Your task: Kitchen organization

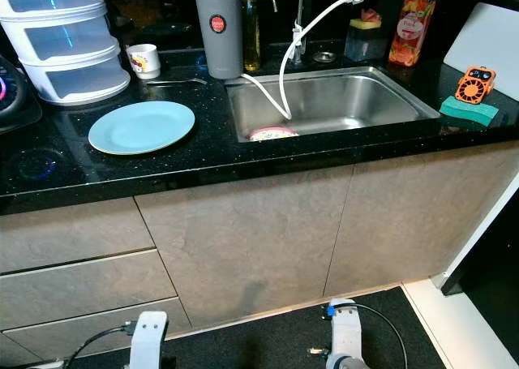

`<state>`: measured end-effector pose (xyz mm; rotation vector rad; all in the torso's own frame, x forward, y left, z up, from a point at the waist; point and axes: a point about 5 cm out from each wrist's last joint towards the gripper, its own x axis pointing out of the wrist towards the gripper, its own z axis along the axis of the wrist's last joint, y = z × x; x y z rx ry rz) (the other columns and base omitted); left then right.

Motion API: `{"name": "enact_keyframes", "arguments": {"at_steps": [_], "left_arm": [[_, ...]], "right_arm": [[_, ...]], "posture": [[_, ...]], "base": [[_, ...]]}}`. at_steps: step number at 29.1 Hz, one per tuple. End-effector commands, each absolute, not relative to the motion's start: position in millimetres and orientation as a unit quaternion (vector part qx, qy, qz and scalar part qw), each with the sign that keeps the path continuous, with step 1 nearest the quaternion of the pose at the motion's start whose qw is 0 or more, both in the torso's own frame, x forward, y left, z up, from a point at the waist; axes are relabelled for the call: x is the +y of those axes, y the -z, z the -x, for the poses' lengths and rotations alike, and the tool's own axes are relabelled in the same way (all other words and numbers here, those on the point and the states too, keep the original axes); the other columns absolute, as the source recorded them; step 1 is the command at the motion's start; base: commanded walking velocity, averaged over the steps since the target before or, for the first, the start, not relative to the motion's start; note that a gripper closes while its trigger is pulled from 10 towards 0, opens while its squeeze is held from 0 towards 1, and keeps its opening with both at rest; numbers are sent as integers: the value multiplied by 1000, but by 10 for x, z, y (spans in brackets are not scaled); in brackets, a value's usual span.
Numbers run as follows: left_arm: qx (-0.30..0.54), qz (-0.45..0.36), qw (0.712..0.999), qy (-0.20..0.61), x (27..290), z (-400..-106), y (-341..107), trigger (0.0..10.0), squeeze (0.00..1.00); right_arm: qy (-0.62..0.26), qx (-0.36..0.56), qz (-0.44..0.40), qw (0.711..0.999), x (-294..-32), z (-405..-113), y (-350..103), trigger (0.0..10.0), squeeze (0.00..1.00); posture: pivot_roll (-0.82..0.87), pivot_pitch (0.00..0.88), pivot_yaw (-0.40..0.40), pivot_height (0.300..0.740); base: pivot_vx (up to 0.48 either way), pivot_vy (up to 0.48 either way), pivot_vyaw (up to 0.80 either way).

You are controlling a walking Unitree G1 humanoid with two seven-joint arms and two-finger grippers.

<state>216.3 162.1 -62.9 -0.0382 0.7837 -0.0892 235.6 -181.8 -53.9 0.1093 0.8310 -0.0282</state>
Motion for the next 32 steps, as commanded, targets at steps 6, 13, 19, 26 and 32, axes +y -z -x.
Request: {"name": "enact_keyframes", "arguments": {"at_steps": [6,13,19,26,32], "left_arm": [[410,-8,910,69,1555,-2109,694,10000,0],[418,28,907,27,1564,-2016,752,10000,0],[412,25,910,37,1535,-2036,741,10000,0],[409,27,912,30,1558,-2051,732,10000,0],[407,36,912,23,1559,-2023,745,10000,0]], "right_arm": [[18,420,-55,906,-1787,-2249,619,10000,0],[25,421,-60,905,-1792,-2233,630,10000,0],[25,425,-50,904,-1826,-2220,635,10000,0],[16,427,-23,904,-1886,-2210,633,10000,0],[16,425,1,905,-2079,-2232,587,10000,0]], "posture": [[-64,68,9,740],[-67,64,17,740],[-62,62,11,740],[-69,60,-23,740],[-60,73,-52,740]], "base": [[0,0,0],[0,0,0],[0,0,0],[0,0,0],[0,0,0]]}}
